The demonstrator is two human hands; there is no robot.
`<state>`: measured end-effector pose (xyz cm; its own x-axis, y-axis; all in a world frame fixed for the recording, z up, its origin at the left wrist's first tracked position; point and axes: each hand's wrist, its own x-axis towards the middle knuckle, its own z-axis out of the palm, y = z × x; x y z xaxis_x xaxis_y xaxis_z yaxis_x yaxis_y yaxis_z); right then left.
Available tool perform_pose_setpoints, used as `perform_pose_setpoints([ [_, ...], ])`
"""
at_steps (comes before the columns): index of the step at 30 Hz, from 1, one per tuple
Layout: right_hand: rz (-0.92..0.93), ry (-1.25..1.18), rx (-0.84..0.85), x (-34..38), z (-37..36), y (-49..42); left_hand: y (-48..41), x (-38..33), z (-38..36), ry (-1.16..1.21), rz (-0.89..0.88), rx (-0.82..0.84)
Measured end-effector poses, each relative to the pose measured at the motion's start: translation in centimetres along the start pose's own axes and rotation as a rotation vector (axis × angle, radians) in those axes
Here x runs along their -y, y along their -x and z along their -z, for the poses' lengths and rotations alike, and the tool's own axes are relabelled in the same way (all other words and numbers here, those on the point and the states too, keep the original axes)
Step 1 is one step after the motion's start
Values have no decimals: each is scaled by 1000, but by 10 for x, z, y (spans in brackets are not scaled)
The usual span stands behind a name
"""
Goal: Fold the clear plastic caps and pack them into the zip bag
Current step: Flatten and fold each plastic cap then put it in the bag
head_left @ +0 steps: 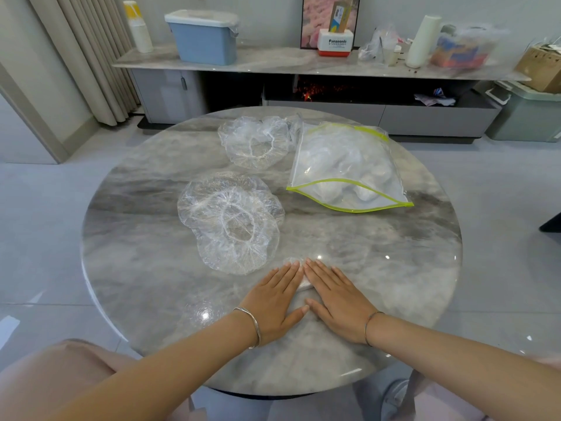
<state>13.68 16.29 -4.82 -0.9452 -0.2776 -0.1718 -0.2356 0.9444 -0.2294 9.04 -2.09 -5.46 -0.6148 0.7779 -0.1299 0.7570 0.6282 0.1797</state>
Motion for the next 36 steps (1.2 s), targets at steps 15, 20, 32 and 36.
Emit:
perform_pose_setpoints([
  [15, -695, -1219, -67, 6, 40, -38, -9, 9, 15, 403, 40, 15],
  [20, -749, -1340, -9, 3, 48, -44, -15, 2, 23, 633, 48, -64],
  [32, -12, 116, -789, -107, 80, -75, -119, 36, 69, 304, 42, -548],
  [36, 43, 119, -818, -113, 60, -117, -162, 60, 64, 384, 292, -467],
])
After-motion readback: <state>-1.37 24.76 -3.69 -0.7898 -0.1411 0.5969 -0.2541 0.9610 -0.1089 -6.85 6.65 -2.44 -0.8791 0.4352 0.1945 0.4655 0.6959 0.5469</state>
